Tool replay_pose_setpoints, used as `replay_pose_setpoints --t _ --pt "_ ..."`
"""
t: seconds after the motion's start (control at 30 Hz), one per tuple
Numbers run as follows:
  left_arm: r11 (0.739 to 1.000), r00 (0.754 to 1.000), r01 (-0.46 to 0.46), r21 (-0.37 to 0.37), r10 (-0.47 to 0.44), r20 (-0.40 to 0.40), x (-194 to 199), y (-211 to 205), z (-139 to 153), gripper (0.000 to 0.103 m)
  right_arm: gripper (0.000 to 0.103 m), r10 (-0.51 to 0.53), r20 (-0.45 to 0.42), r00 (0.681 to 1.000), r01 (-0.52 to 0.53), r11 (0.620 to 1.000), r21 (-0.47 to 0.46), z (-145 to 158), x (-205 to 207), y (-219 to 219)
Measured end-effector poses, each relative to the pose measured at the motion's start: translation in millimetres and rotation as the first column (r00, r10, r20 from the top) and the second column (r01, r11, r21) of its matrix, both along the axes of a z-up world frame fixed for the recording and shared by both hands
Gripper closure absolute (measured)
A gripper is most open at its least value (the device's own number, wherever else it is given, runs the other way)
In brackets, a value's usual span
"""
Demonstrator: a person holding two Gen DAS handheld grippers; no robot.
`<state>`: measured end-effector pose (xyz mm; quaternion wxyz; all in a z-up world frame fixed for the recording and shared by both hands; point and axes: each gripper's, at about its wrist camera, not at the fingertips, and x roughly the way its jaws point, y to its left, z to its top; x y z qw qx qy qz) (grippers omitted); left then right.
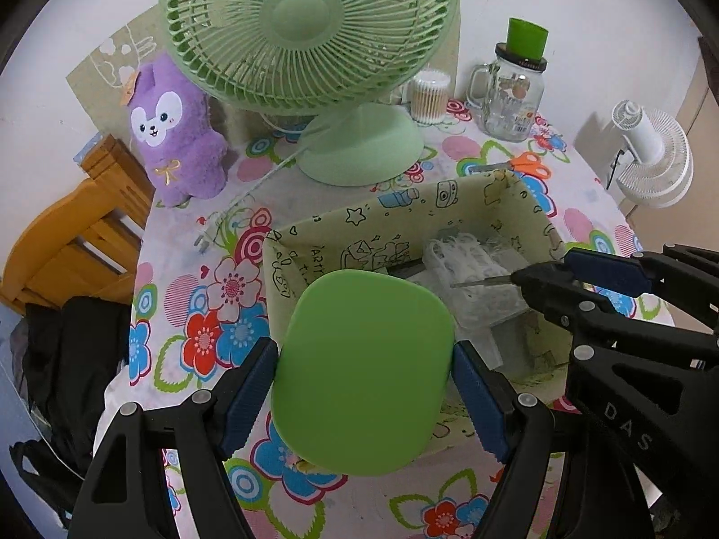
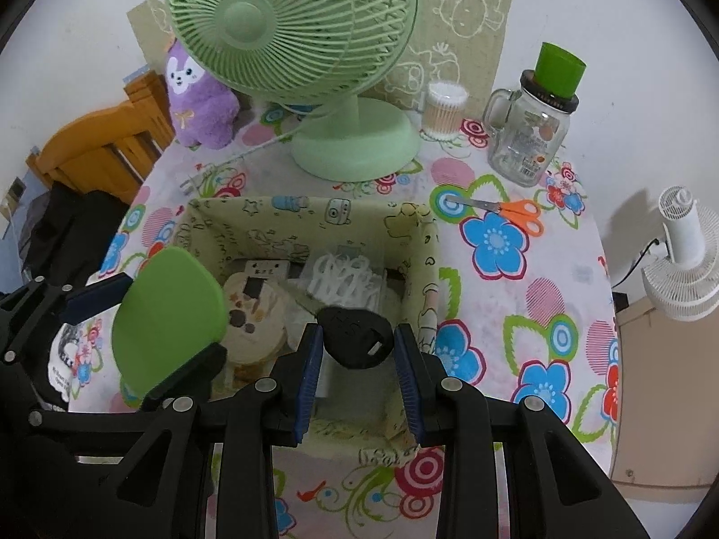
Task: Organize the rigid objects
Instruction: 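Carry the green case and black key over the patterned box, then lower the black key into the box and open the right tool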
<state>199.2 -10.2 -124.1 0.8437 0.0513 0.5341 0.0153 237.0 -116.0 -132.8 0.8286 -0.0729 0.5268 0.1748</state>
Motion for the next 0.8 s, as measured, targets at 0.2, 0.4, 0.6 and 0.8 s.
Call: replay_pose_setpoints --t 0.2,0.4,0.6,0.8 --pt "1.000 1.000 0.000 0.001 0.000 -0.021 5 1 -7 0.023 0.067 -0.008 -0.027 1.000 0.008 1.000 0.007 -11 7 -1" --pt "1.000 0.999 0.010 0.003 -0.010 -0.032 7 -1 -11 0.023 0.066 -0.022 -0.066 0.998 0.023 1.000 0.014 -16 10 -5" --pt "1.000 0.999 0.022 0.010 -0.022 -0.032 6 -3 -10 0.023 0.052 -0.023 -0.078 0.997 0.027 0.999 0.043 -12 5 -8" --pt "1.000 0.999 0.031 -0.002 -0.031 -0.015 0 -4 -1 0.023 0.036 -0.038 -0.033 0.999 0.039 0.999 0.030 2 -3 -9"
